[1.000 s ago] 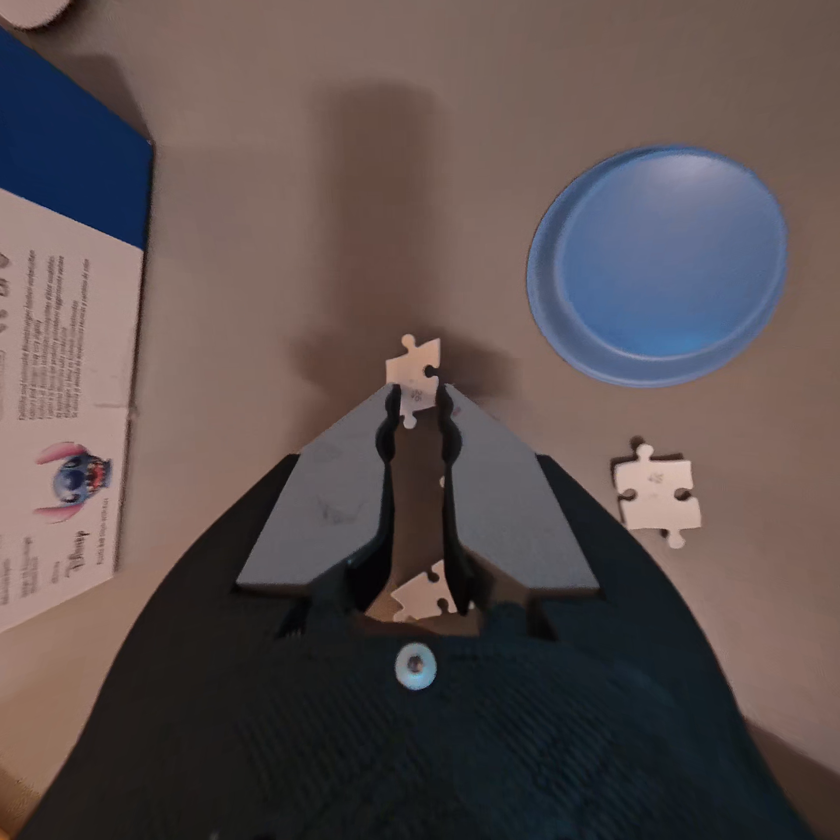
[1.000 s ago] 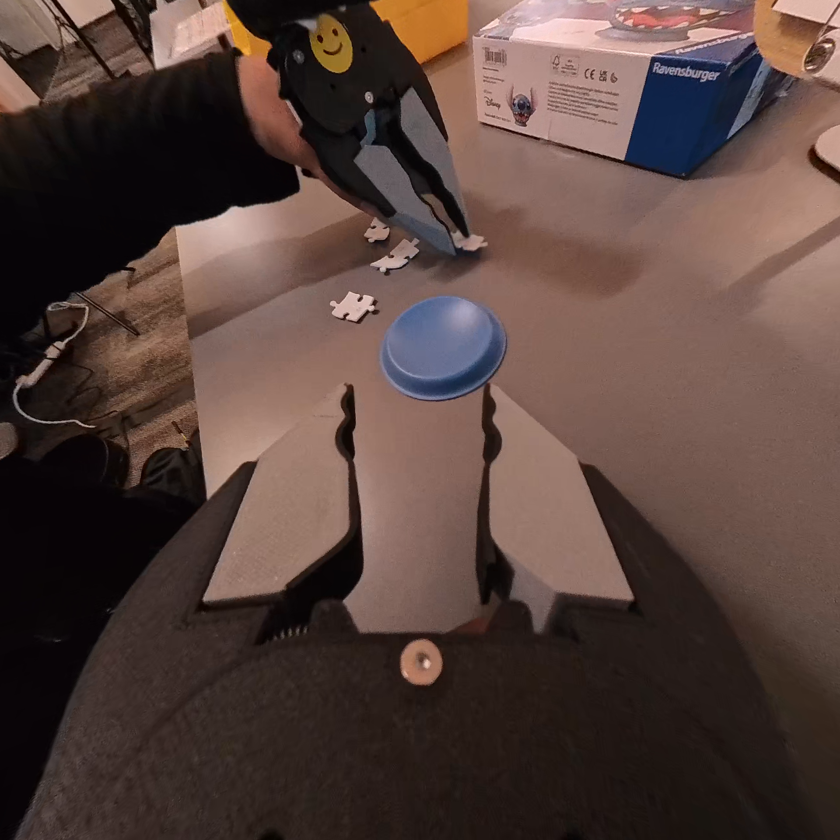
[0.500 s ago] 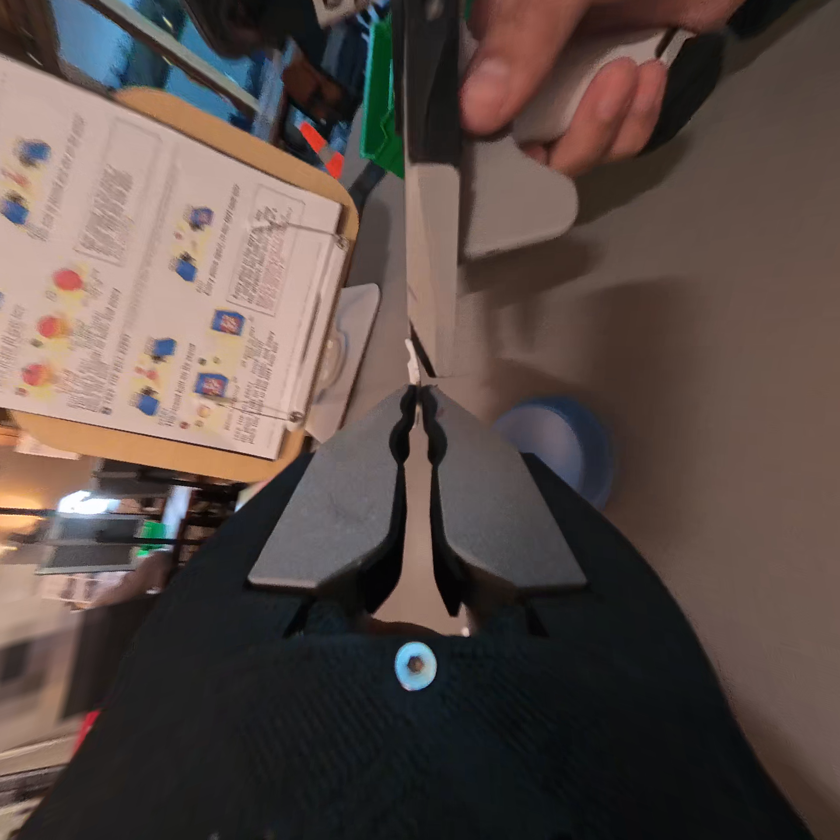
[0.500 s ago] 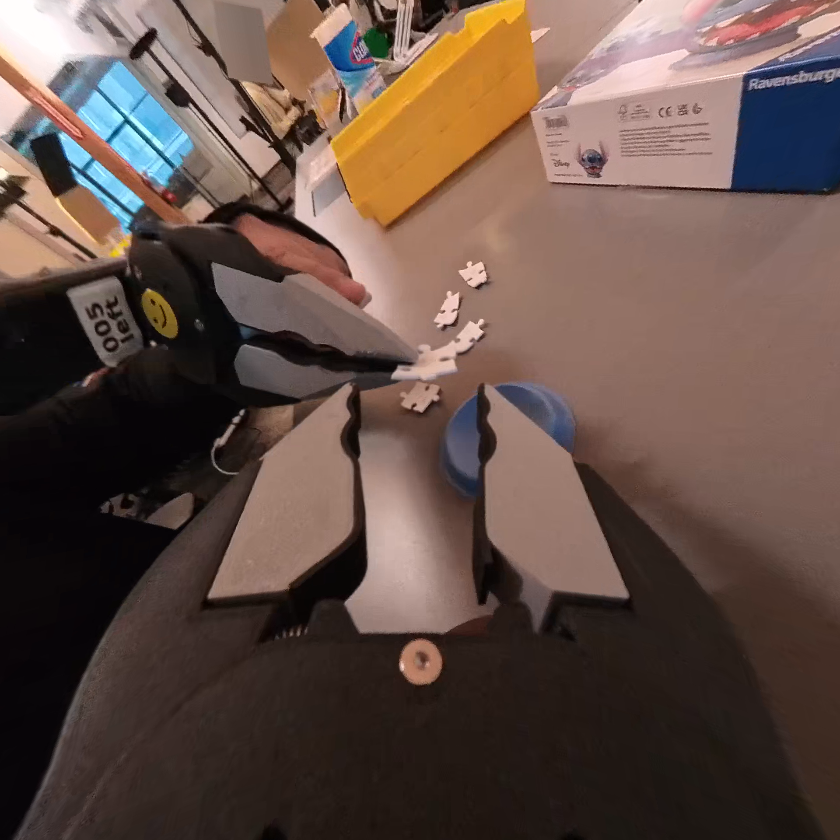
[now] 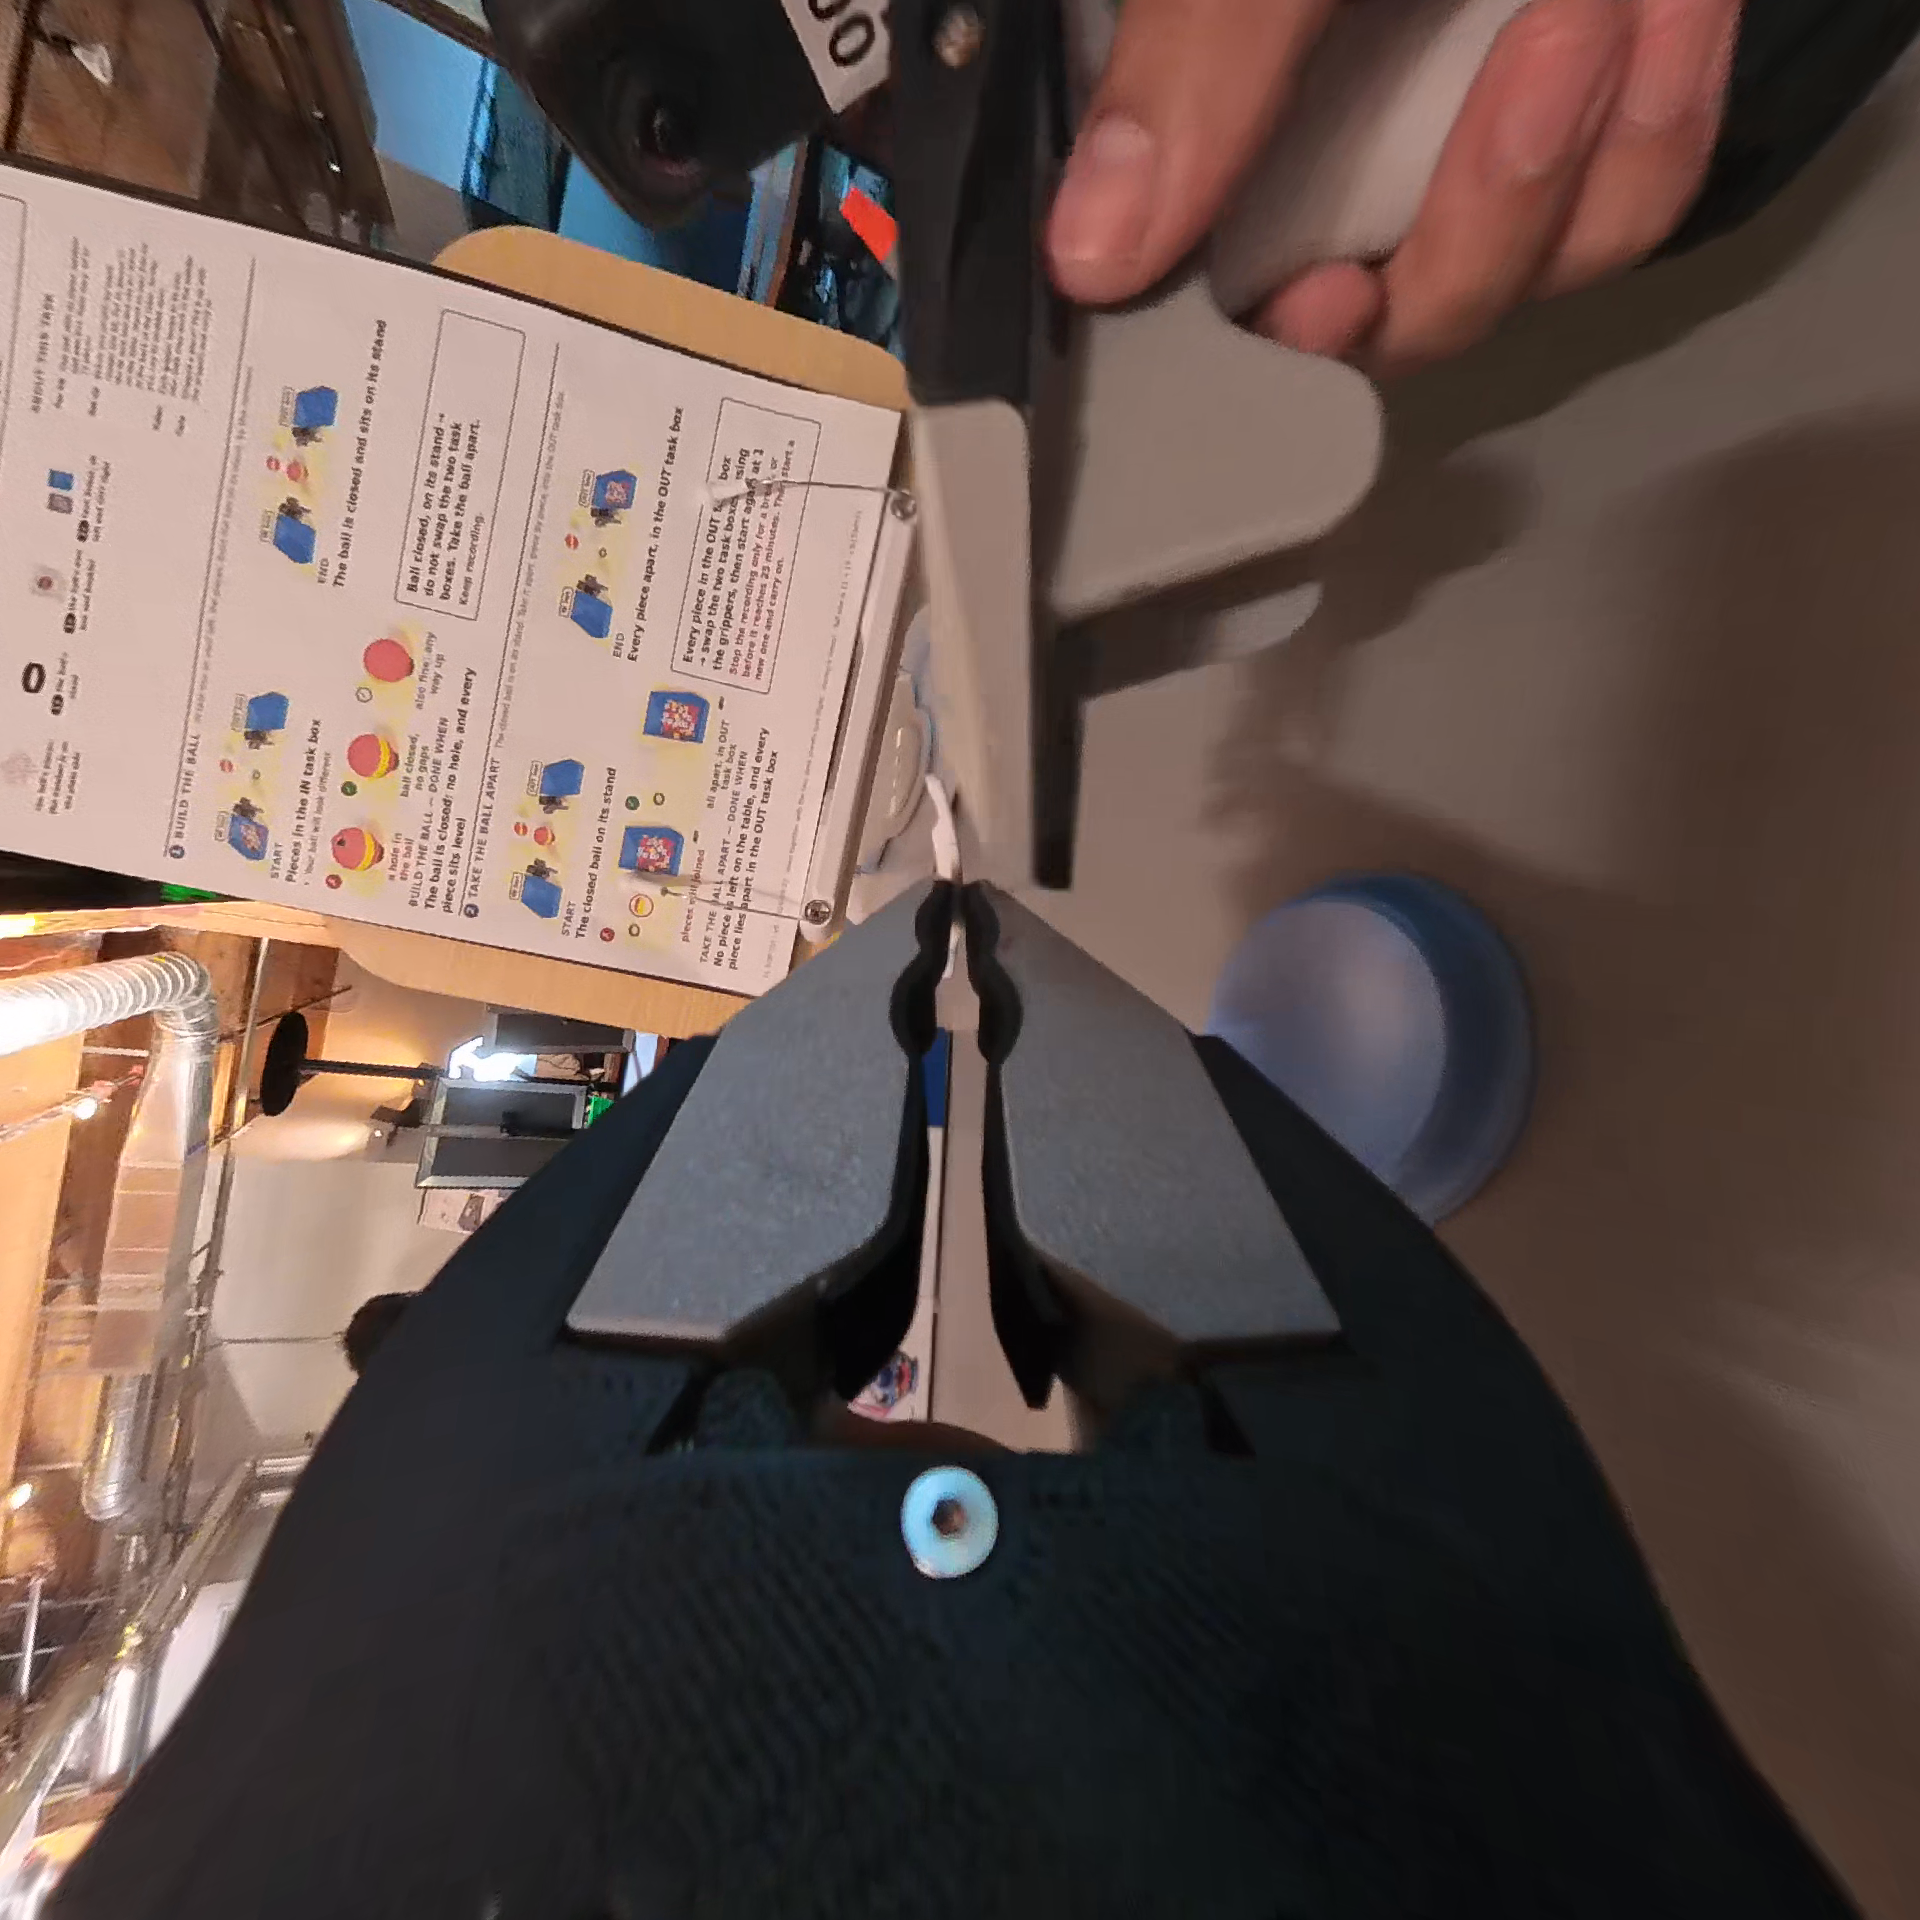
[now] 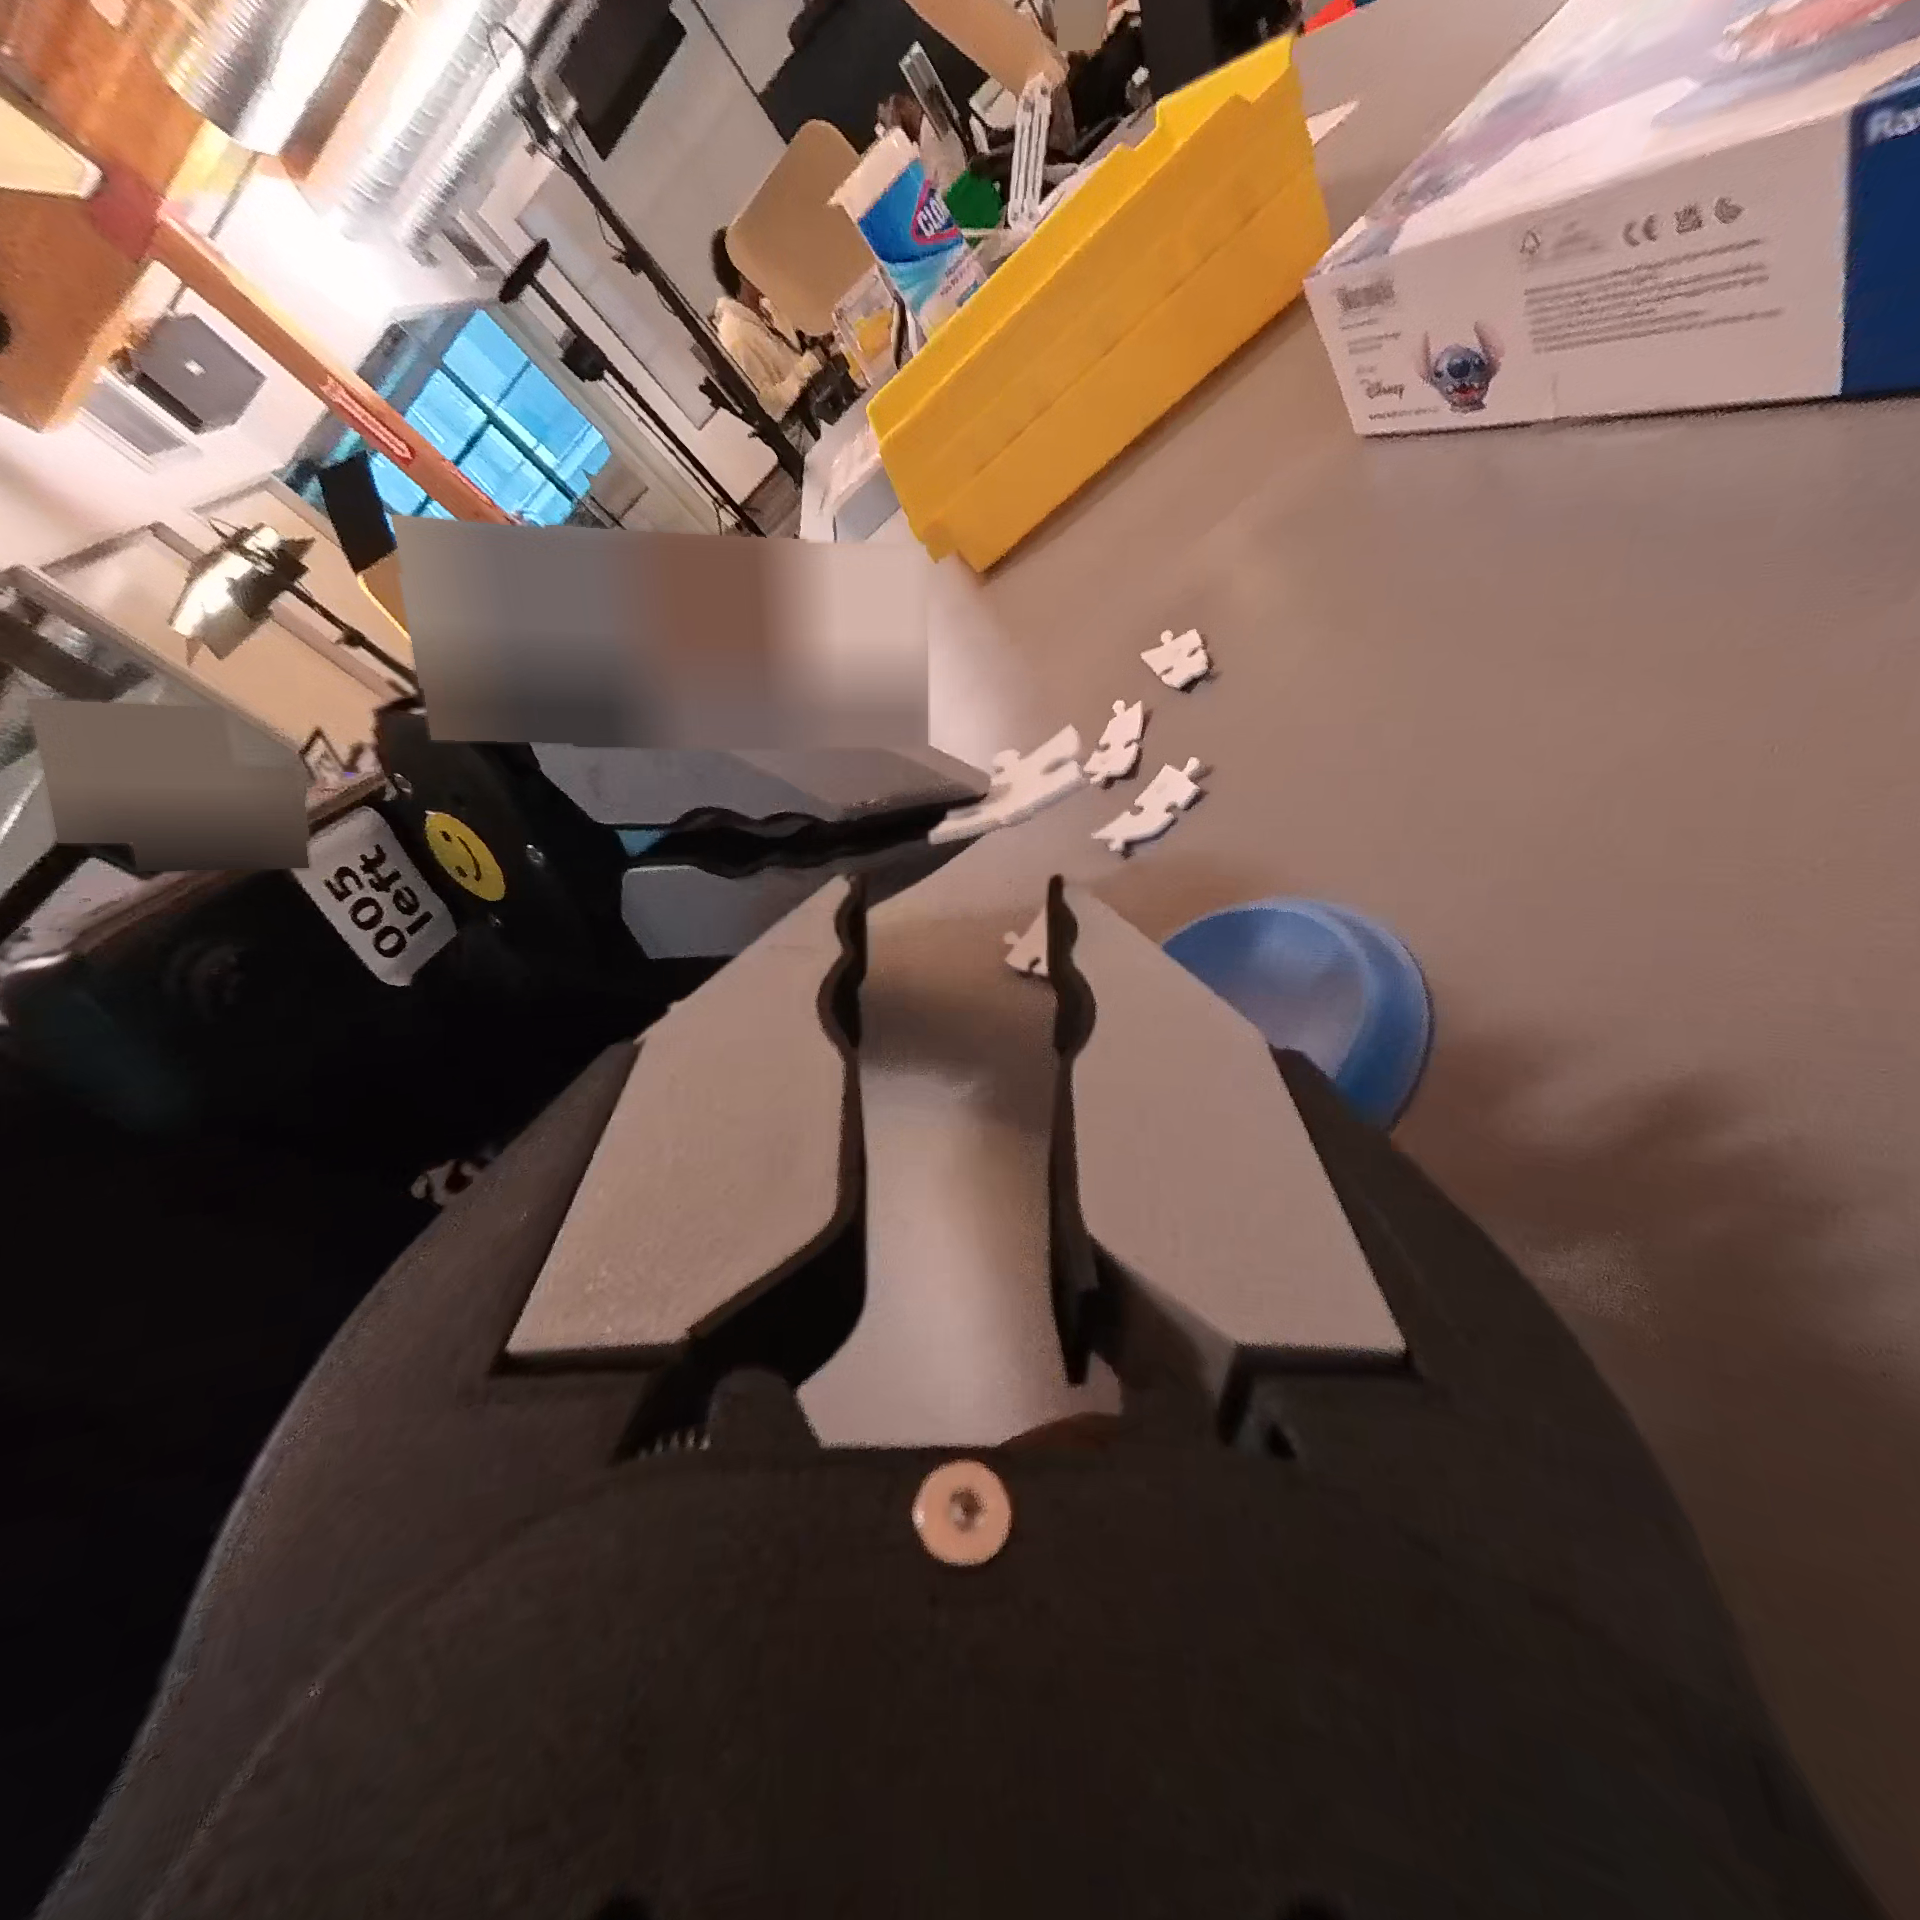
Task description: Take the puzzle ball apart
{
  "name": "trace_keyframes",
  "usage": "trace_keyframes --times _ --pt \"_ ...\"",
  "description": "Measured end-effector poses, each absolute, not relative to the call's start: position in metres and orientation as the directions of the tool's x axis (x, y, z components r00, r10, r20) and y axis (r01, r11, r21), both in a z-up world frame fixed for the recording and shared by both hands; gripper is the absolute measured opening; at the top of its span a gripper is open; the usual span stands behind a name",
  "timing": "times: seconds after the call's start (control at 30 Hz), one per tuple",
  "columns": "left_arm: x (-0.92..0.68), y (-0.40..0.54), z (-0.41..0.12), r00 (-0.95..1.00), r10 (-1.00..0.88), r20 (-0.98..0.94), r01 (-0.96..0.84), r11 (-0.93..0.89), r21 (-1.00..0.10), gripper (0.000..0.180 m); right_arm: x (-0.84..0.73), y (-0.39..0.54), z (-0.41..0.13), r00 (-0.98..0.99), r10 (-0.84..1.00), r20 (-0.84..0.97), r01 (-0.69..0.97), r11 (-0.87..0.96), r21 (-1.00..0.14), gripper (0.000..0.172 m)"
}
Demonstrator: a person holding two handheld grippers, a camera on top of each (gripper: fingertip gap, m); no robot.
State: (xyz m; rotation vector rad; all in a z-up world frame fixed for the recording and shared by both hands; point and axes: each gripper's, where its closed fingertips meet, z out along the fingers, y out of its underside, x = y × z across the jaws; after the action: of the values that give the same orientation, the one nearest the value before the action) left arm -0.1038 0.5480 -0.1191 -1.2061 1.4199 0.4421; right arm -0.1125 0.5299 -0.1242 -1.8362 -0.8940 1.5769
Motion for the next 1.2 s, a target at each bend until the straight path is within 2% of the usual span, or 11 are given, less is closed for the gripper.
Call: trace_keyframes --times 0.2,0.27,0.47,0.53,0.67,0.8,0.83,0.9,1.0,1.13,1.2 --pt "-0.103 0.548 -0.125 0.172 -0.403 -0.899 -0.855 0.392 -0.339 0.000 -0.117 0.529 -0.125 0.068 0.762 -0.644 0.133 -0.647 -0.751 0.034" --pt "-0.105 0.550 -0.126 0.157 -0.384 -0.910 -0.866 0.390 -0.314 0.000 -0.118 0.528 -0.124 0.055 0.758 -0.650 0.129 -0.650 -0.748 0.023" --pt "-0.108 0.552 -0.128 0.155 -0.353 -0.923 -0.872 0.391 -0.295 0.000 -0.119 0.528 -0.126 0.069 0.762 -0.644 0.131 -0.647 -0.751 0.019" --pt "-0.111 0.556 -0.129 0.159 -0.327 -0.932 -0.882 0.376 -0.283 0.000 -0.117 0.531 -0.125 0.086 0.772 -0.630 0.114 -0.636 -0.763 0.000" --pt "-0.111 0.554 -0.133 0.209 -0.368 -0.906 -0.860 0.373 -0.350 0.000 -0.110 0.540 -0.129 0.166 0.803 -0.572 0.118 -0.592 -0.797 0.000" --pt "-0.109 0.553 -0.126 0.173 -0.299 -0.938 -0.862 0.414 -0.291 0.000 -0.106 0.545 -0.123 0.174 0.798 -0.577 0.061 -0.593 -0.803 0.000" --pt "-0.110 0.554 -0.125 0.164 -0.281 -0.946 -0.867 0.415 -0.274 0.000 -0.106 0.544 -0.120 0.150 0.792 -0.592 0.046 -0.604 -0.796 0.003" --pt "-0.111 0.554 -0.125 0.122 -0.240 -0.963 -0.878 0.425 -0.217 0.000 -0.105 0.542 -0.113 0.096 0.769 -0.632 0.015 -0.636 -0.772 0.028" --pt "-0.108 0.549 -0.123 0.072 -0.161 -0.984 -0.872 0.469 -0.141 0.000 -0.108 0.545 -0.118 0.101 0.749 -0.655 0.023 -0.660 -0.751 0.028" --pt "-0.106 0.550 -0.124 0.029 -0.090 -0.995 -0.882 0.467 -0.068 0.000 -0.113 0.542 -0.124 0.137 0.778 -0.614 0.074 -0.626 -0.777 0.009" --pt "-0.107 0.549 -0.126 0.082 -0.133 -0.988 -0.875 0.464 -0.135 0.005 -0.106 0.547 -0.123 0.210 0.803 -0.558 0.063 -0.581 -0.812 0.000"
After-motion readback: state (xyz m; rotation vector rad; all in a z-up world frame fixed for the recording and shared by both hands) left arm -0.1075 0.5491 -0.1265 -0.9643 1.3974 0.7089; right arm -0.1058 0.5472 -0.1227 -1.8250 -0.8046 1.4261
